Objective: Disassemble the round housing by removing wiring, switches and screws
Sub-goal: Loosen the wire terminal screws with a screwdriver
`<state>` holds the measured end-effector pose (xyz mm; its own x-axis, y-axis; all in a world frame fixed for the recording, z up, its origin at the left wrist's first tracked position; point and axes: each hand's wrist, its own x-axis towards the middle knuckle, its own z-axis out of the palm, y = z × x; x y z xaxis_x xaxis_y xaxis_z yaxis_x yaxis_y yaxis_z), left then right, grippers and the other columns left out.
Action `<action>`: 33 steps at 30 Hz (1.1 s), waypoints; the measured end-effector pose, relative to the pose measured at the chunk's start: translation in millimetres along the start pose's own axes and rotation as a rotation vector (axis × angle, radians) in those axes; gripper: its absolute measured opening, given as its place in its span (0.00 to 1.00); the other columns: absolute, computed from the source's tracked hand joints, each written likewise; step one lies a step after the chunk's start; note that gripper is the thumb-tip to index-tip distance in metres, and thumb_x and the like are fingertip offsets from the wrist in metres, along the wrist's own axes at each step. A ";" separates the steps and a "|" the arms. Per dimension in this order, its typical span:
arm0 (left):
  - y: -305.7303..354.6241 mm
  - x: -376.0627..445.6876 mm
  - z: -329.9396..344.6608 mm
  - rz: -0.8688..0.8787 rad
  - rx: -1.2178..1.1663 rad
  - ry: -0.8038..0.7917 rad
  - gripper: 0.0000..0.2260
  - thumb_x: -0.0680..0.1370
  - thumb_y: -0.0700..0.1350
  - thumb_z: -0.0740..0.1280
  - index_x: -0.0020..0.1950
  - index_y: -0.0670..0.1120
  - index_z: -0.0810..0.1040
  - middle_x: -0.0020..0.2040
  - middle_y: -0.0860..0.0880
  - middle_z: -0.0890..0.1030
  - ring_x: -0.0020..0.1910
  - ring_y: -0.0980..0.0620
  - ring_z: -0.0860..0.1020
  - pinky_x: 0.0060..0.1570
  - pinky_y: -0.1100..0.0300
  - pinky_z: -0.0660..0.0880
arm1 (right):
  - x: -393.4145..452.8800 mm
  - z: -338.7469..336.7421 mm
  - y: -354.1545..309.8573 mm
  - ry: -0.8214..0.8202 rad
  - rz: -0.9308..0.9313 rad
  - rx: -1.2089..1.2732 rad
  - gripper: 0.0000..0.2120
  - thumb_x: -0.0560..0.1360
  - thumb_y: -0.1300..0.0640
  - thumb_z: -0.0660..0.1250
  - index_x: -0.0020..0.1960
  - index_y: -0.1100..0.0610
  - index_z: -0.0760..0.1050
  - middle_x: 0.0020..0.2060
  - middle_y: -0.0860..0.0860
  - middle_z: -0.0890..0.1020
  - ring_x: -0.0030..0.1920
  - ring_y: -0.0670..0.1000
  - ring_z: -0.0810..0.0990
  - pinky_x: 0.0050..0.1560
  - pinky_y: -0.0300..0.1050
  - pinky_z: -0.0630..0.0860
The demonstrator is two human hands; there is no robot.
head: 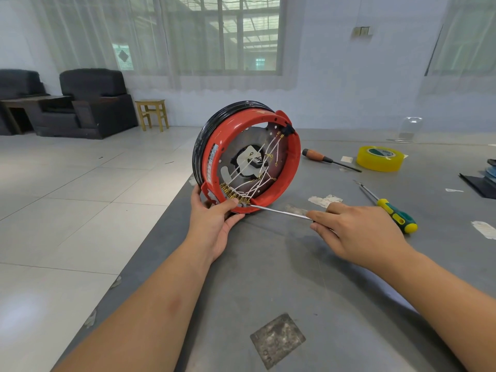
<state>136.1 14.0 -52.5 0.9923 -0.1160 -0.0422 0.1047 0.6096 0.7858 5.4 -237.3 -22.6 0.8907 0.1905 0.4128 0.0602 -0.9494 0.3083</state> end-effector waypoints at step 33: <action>2.3 5.5 -4.2 -0.052 -0.208 0.090 0.26 0.78 0.30 0.72 0.73 0.43 0.71 0.65 0.37 0.82 0.55 0.36 0.86 0.50 0.38 0.85 | -7.6 4.2 -29.7 0.065 0.074 0.085 0.19 0.83 0.40 0.52 0.71 0.42 0.71 0.48 0.46 0.78 0.42 0.53 0.81 0.31 0.48 0.76</action>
<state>142.0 18.1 -53.5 0.9861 -0.0870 -0.1414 0.1579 0.7545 0.6370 -1.3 -211.6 -38.5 0.8633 0.1325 0.4870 0.0361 -0.9787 0.2023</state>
